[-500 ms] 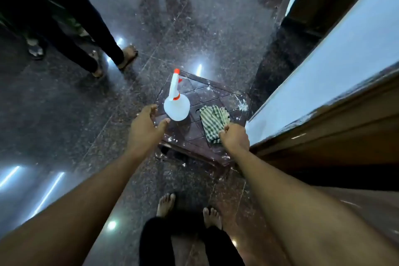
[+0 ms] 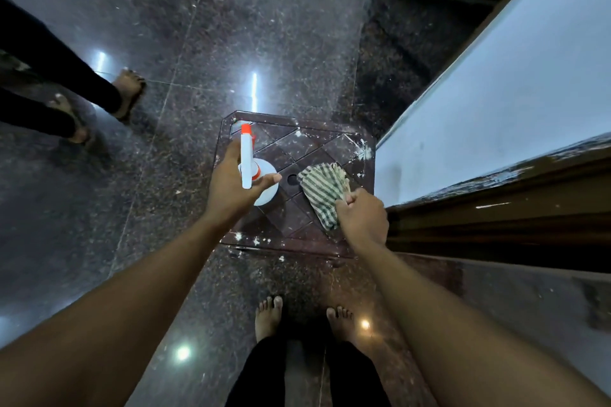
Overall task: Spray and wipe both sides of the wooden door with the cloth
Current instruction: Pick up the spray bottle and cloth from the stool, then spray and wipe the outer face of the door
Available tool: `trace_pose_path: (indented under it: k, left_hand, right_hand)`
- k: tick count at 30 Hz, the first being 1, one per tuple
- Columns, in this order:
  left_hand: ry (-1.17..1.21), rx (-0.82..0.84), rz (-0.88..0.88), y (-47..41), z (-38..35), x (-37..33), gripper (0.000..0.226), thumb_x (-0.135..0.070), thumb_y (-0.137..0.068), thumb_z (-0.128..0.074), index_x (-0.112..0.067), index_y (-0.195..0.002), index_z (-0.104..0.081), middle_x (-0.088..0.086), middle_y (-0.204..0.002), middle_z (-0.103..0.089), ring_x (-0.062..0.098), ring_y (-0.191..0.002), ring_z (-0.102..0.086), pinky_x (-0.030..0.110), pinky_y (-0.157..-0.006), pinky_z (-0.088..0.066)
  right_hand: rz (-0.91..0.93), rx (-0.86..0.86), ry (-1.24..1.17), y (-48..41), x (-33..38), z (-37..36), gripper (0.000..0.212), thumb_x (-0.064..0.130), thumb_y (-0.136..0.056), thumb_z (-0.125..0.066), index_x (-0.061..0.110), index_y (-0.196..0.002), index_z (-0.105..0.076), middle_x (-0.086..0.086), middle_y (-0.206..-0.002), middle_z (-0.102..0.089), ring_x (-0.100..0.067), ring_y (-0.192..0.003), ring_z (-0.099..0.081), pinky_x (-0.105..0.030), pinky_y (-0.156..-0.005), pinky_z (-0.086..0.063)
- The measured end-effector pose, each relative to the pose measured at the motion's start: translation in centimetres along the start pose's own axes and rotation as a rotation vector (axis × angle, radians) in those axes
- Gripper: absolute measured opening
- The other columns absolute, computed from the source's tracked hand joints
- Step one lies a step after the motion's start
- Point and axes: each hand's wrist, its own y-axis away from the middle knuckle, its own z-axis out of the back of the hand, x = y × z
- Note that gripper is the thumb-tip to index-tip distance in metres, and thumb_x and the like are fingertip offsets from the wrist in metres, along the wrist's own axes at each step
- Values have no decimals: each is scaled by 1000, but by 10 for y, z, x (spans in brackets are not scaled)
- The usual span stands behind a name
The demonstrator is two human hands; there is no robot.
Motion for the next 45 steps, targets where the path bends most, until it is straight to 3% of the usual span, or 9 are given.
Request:
trace_pose_path:
  k: [4,10,14,18,22,27,36,40,45]
  left_hand:
    - [-39,58,-59,-8,3,3,97,-62,-63,-74,-39,-142,-22,-15,-133,-50,13,-120,-53,41,-100,-46]
    - [-10,28,-89,-19,-8,10,66,-42,-74,-74,-31,-129,-40,-5,-95,-66,10,-92,-64,30,-86,-49]
    - [-11,-4,-150,-16,-11,5,53,-34,-80,-71,-15,-123,-46,3,-105,-60,19,-97,-60,32,-87,-47]
    - [-22,76,-166,0,-2,-7,60,-43,-80,-65,-12,-129,-46,6,-120,-59,20,-112,-57,44,-94,-49]
    - [-9,116,-220,32,7,-58,55,-35,-82,-67,-19,-131,-45,-2,-122,-64,12,-112,-60,33,-93,-48]
    - [106,128,-310,80,17,-136,40,-41,-79,-69,-17,-109,-59,-6,-102,-68,5,-93,-65,35,-84,-53]
    - [250,135,-619,210,-9,-314,37,-27,-77,-69,-34,-111,-55,-5,-100,-69,18,-89,-70,44,-70,-59]
    - [338,141,-785,261,-20,-412,31,-22,-74,-67,-27,-104,-60,-4,-92,-69,24,-81,-71,44,-61,-60]
    - [426,126,-1038,308,-10,-546,46,-31,-79,-62,-60,-112,-49,-6,-88,-65,24,-74,-70,25,-48,-53]
  right_hand:
    - [-126,43,-21,5,-16,-7,31,36,-85,-58,5,-82,-59,-16,-101,-61,-35,-98,-59,-38,-66,-50]
    - [-147,98,-70,-12,-2,-15,61,45,-85,-72,10,-127,-45,-13,-128,-52,-33,-117,-52,-41,-89,-50]
    - [-174,276,-70,-9,-1,-4,61,40,-91,-66,4,-137,-49,-14,-132,-58,-32,-114,-58,-39,-90,-51]
    - [-281,407,-540,9,-3,23,78,29,-83,-69,11,-150,-35,-9,-125,-60,-22,-93,-61,-34,-74,-51]
    - [-299,394,-958,18,-39,44,109,35,-48,-77,17,-148,-35,-14,-145,-51,-33,-119,-58,-55,-97,-51]
    - [-159,351,-1343,108,-30,157,46,-12,-84,-57,7,-125,-56,-15,-104,-69,-28,-88,-66,-39,-68,-56]
    - [125,191,-1812,247,-115,343,48,9,-76,-66,3,-123,-63,-20,-116,-70,-34,-103,-69,-47,-84,-59]
    - [310,-69,-1825,287,-150,452,44,18,-79,-71,8,-121,-65,-16,-114,-72,-32,-105,-69,-48,-87,-58]
    - [554,-452,-1768,312,-164,600,20,16,-92,-66,12,-111,-68,-5,-104,-76,-21,-96,-72,-42,-83,-59]
